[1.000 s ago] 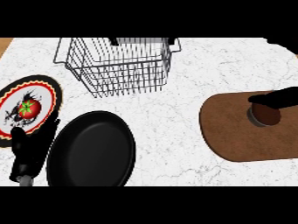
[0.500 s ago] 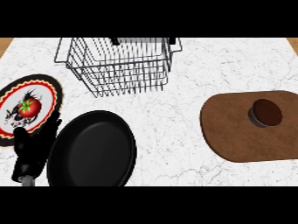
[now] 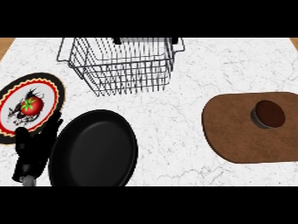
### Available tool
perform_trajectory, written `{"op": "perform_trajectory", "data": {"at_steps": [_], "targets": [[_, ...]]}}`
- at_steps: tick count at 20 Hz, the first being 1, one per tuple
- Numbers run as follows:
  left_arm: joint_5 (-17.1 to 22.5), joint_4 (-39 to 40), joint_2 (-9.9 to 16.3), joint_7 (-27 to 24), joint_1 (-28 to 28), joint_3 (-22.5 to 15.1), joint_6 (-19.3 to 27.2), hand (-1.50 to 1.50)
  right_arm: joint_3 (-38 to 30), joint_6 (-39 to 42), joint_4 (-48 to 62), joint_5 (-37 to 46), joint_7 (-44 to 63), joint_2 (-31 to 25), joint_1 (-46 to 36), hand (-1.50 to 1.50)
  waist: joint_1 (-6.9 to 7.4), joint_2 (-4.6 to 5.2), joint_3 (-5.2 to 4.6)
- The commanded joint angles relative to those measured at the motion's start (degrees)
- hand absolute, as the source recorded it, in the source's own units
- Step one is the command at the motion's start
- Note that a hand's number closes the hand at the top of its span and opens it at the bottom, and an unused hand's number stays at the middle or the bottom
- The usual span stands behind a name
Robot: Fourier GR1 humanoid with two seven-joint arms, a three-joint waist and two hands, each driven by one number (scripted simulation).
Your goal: Pick the cupcake from the cutting board and place it in the basket
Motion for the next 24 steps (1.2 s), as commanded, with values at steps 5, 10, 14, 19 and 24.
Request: {"op": "perform_trajectory", "data": {"at_steps": [5, 10, 14, 19, 24], "targets": [[1.9, 1.0, 0.8, 5.7, 3.2, 0.2, -2.8, 0.0, -1.4, 2.2, 0.2, 1.0, -0.1, 2.4, 2.1, -1.5, 0.2, 0.52, -0.47], [-1.7, 6.0, -3.7, 1.7, 2.2, -1.2, 0.5, 0.0, -1.2, -4.3, -1.5, 5.6, -2.1, 8.6, 6.8, -1.5, -0.32, 0.79, -0.45], [-0.6, 3.2, -2.8, 4.1, 2.9, -0.6, -0.6, 0.0, -1.4, -7.7, -3.1, 7.7, -1.9, 12.3, 9.3, -1.5, -0.02, 0.65, -0.43], [-2.0, 4.9, -2.9, 1.3, 3.9, -0.8, -1.9, 0.0, 0.2, -10.0, -3.6, 13.2, -4.6, 15.4, 12.0, -1.5, 0.08, 0.66, -0.46], [-1.6, 7.2, -4.0, 0.3, 2.3, 0.1, -2.9, 0.0, 2.3, -11.0, -3.3, 18.5, -5.6, 16.8, 14.2, -1.5, -0.21, 0.7, -0.5]]}}
